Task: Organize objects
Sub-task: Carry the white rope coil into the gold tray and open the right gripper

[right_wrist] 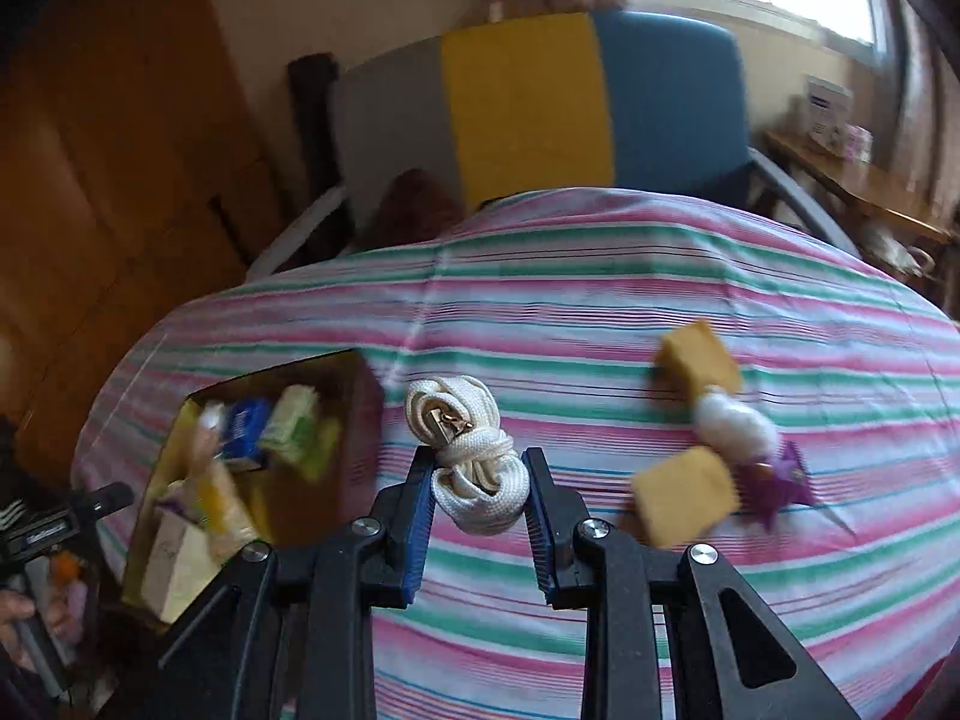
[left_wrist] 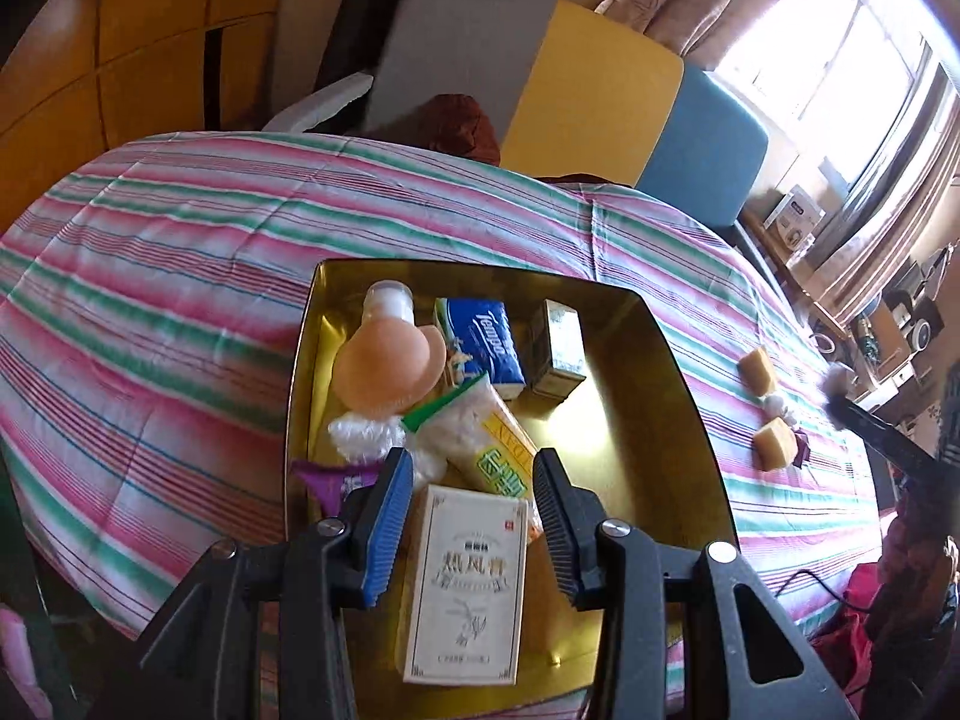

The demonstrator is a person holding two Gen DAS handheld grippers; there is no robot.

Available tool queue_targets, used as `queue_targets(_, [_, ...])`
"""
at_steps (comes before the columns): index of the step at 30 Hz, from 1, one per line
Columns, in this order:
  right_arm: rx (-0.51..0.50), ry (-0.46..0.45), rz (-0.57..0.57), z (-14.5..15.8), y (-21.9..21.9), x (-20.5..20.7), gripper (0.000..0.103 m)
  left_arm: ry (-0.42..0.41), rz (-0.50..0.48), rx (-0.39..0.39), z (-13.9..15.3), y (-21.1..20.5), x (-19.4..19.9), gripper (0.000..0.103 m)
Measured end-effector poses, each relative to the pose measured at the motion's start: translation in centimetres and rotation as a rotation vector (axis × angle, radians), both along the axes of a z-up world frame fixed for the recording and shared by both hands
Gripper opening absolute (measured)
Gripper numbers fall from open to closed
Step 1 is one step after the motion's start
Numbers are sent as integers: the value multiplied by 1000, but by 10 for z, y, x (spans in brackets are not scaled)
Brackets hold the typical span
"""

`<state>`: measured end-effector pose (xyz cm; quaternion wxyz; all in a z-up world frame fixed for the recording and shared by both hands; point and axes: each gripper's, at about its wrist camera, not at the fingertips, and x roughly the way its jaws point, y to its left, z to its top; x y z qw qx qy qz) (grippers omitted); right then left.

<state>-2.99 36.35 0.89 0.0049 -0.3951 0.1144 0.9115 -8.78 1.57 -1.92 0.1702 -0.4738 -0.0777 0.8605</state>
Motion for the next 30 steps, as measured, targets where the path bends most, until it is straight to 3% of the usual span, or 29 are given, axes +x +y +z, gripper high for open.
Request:
queue_targets(5, [18, -95, 246, -23, -105, -44, 29, 5, -2, 22, -4, -10, 10, 42])
queue_targets(11, [51, -256, 307, -76, -162, -93, 29, 0, 21, 49, -8, -29, 14, 42])
queue_targets(20, [69, -330, 301, -107, -178, -116, 30, -20, 38, 69, -18, -41, 11, 42])
queue_targets(30, [19, -224, 290, -76, -159, -95, 62, 28, 10, 18, -8, -29, 17, 42])
